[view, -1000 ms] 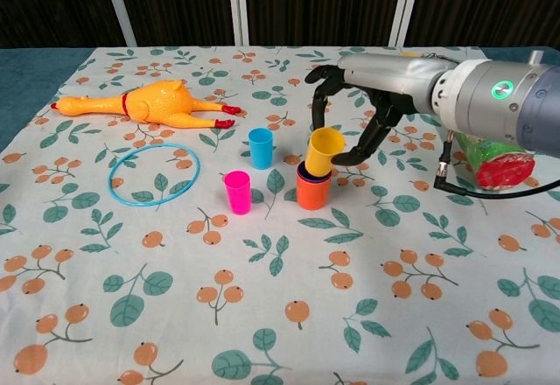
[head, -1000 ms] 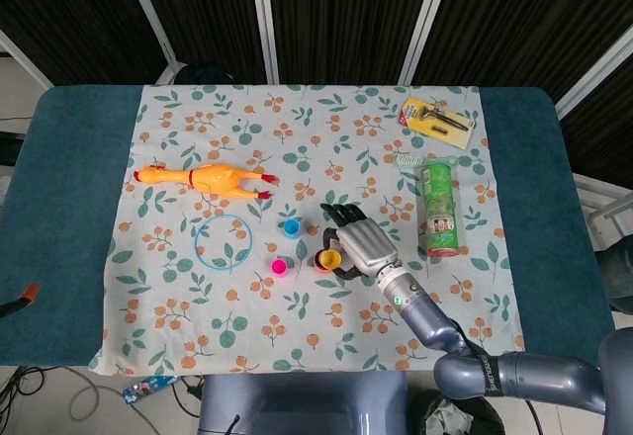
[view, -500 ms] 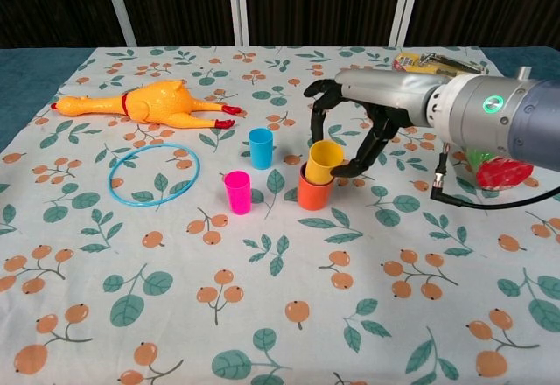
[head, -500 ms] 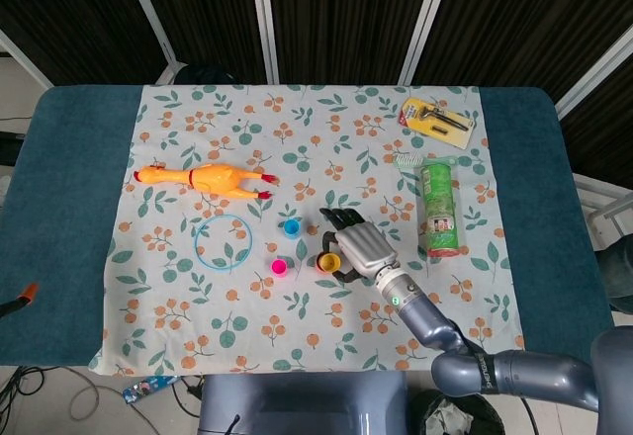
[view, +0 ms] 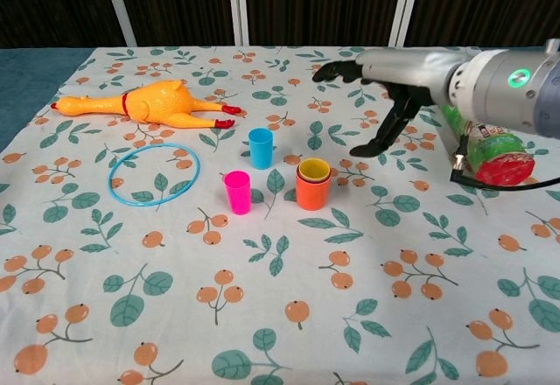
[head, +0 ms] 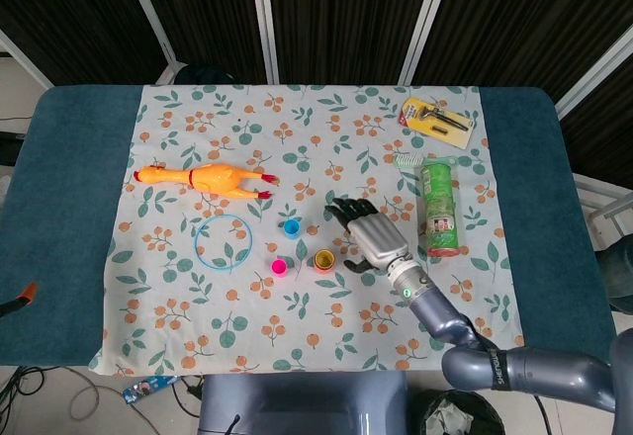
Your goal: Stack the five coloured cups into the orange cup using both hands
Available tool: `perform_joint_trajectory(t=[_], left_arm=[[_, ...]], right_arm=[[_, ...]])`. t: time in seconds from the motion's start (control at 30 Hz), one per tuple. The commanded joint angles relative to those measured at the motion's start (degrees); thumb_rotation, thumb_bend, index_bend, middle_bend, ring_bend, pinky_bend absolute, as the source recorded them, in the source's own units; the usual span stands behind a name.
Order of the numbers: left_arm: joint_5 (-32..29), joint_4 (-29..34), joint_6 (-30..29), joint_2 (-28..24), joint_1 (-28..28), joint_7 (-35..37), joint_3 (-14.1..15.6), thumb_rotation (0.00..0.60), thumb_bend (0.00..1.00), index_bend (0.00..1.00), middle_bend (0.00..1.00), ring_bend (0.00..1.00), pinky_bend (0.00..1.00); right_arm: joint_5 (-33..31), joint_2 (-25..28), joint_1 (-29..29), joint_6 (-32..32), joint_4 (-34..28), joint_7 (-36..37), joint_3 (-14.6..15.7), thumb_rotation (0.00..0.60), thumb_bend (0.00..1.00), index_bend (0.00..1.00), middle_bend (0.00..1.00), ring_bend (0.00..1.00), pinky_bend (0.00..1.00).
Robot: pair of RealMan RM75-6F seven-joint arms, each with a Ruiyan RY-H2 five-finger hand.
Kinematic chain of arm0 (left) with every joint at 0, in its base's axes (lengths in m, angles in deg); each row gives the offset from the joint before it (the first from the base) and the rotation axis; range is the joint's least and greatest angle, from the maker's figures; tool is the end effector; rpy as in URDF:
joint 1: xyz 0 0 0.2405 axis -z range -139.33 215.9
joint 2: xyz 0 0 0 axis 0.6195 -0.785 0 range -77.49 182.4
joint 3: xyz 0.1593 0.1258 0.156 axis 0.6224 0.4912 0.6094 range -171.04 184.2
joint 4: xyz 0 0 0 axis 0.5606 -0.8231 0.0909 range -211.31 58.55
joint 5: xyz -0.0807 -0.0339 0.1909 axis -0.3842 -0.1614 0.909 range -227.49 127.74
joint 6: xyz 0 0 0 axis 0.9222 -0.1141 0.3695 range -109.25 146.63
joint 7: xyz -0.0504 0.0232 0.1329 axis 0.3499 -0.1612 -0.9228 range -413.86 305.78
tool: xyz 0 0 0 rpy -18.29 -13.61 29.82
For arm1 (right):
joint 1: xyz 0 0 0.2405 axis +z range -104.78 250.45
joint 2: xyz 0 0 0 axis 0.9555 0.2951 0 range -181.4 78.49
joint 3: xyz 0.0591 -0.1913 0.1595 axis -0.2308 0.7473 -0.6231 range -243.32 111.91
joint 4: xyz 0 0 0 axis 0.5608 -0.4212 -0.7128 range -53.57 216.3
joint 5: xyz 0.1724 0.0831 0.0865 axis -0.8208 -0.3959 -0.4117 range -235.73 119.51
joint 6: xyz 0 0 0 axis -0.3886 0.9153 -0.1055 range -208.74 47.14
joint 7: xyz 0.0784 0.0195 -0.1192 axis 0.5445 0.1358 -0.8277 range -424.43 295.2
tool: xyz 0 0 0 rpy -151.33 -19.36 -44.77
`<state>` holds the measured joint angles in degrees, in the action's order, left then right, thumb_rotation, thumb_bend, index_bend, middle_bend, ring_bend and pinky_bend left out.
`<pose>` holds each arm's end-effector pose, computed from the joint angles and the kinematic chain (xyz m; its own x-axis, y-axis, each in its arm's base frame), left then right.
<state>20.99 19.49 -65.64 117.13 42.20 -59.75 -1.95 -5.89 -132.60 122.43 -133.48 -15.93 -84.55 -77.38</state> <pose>-0.3284 0.1907 0.1746 0.3889 -0.0495 0.9200 0.8959 0.2530 -0.3651 -0.0980 -0.3466 0.0089 0.3523 -0.3539 0.8664 -0.8995 -0.3838 0.2090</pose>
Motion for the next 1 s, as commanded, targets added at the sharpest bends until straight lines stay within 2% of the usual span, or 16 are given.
perform_joint_trajectory(t=[0.03,0.13,0.27,0.37,0.53,0.67,0.77,1.0], left_arm=[[0.3,0.0,0.0,0.0,0.0,0.2,0.1,0.6,0.17,0.09,0.03,0.0,0.0],[1.2,0.2,0.1,-0.1,0.1,0.8,0.4,0.6,0.17,0.09,0.03,0.0,0.0],[3.1,1.0,0.6,-0.6,0.1,2.5,1.3,0.6,0.17,0.09,0.03,0.0,0.0],[4.8,1.6,1.1,-1.3,0.5,2.4,1.8,0.6,0.17,0.1,0.03,0.0,0.0],[8.2,3.8,3.3,-3.0,3.3,1.1,1.6,0.6,0.17,0.12,0.03,0.0,0.0],[10.5,6.2,10.3,-5.0,8.9,1.5,0.3,0.6,0.17,0.16,0.03,0.0,0.0],[10.7,7.5,16.7,-5.4,14.6,-1.4,-1.7,0.6,0.17,0.19,0.04,0.0,0.0],[5.3,9.2,31.0,-1.9,27.2,-5.2,-6.4,0.6,0.17,0.23,0.04,0.0,0.0]], right_arm=[[5.6,5.0,-4.4,-6.5,-3.2,1.6,0.4,0.6,0.34,0.05,0.0,0.0,0.08],[12.1,9.2,-9.6,-13.1,-5.6,2.8,3.5,0.6,0.34,0.05,0.0,0.0,0.08],[20.4,13.0,-18.2,-23.4,-6.2,4.4,9.6,0.6,0.34,0.05,0.0,0.0,0.08],[25.3,13.3,-25.0,-31.5,-4.9,6.7,13.7,0.6,0.34,0.05,0.0,0.0,0.08],[30.0,12.0,-32.3,-39.1,-0.8,10.5,17.9,0.6,0.34,0.05,0.0,0.0,0.08],[31.6,11.3,-35.3,-41.6,2.4,12.4,18.9,0.6,0.34,0.05,0.0,0.0,0.08],[31.6,10.9,-36.3,-41.3,3.9,13.9,18.9,0.6,0.34,0.05,0.0,0.0,0.08],[30.4,10.2,-37.3,-39.1,6.3,16.0,18.0,0.6,0.34,0.05,0.0,0.0,0.08]])
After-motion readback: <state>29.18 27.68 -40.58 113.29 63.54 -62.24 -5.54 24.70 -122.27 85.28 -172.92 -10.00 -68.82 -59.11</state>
